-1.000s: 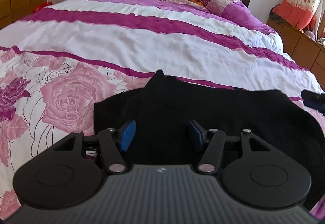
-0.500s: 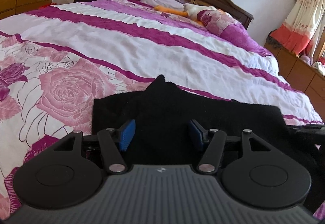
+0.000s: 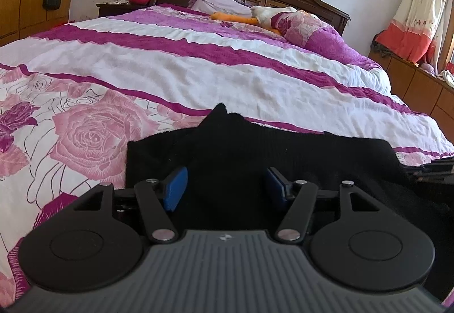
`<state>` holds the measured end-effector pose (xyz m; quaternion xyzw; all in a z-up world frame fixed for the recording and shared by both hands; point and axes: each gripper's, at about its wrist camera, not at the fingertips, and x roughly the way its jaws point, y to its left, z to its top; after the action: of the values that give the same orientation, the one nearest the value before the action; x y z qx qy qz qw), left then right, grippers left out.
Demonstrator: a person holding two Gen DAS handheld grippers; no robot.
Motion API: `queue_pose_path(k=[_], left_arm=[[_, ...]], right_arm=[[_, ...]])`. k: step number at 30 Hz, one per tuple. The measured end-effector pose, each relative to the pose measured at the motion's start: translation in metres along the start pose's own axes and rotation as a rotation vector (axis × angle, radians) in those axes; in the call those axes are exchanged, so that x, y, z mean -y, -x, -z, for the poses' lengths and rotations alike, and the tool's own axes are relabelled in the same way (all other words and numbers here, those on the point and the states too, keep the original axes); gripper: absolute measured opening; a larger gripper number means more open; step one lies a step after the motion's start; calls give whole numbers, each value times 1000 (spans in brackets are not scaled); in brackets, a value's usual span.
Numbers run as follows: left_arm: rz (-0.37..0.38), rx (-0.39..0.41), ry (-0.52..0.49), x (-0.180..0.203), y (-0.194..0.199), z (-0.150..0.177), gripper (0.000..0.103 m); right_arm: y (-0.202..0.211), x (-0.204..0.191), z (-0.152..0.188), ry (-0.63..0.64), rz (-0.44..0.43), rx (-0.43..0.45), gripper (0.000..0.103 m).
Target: Fold small clothes
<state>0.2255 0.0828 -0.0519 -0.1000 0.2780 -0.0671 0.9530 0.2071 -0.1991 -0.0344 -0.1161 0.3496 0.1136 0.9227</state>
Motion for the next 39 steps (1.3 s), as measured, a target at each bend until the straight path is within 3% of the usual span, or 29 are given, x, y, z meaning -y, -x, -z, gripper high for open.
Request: queue_pose_path(k=[2,5,7,9,11,13,16,18,20,22,31,35,39], left_arm=[[2,0,3,0,0,0,67],[1,1,3,0,0,0,67],[1,1,2,0,0,0,67],[2,1,2,0,0,0,67],[4,1,4,-1,0,0,67],[2,-1,5,0,0,0,67],[-12,-23,-13,4,3,-3,67],[-27,-39,-32,8,10,-7,67],[-35,-52,-25,10,19,-10,67],[-35,-69,3,8,31,-13,67],[-71,-132,27,14,84,-16,67],[-57,-162,66,14,102,-15,67],[-62,-157,64,17,115,-14,67]], right_arm=[[5,5,-5,-62,-10,26,10],[16,30,-9,-251,-14,104,7],[12,46,-8,-350,46,128,7],[-3,63,-4,-440,96,96,7],[-11,72,2,-516,79,73,7],[-7,70,3,-533,90,90,8],[11,65,2,-533,175,126,10],[28,68,6,-570,187,148,16],[45,71,12,-601,148,151,51],[75,70,27,-617,106,197,63],[129,56,62,-695,24,172,63],[157,49,78,-774,-22,180,71],[163,41,84,-772,-42,161,73]])
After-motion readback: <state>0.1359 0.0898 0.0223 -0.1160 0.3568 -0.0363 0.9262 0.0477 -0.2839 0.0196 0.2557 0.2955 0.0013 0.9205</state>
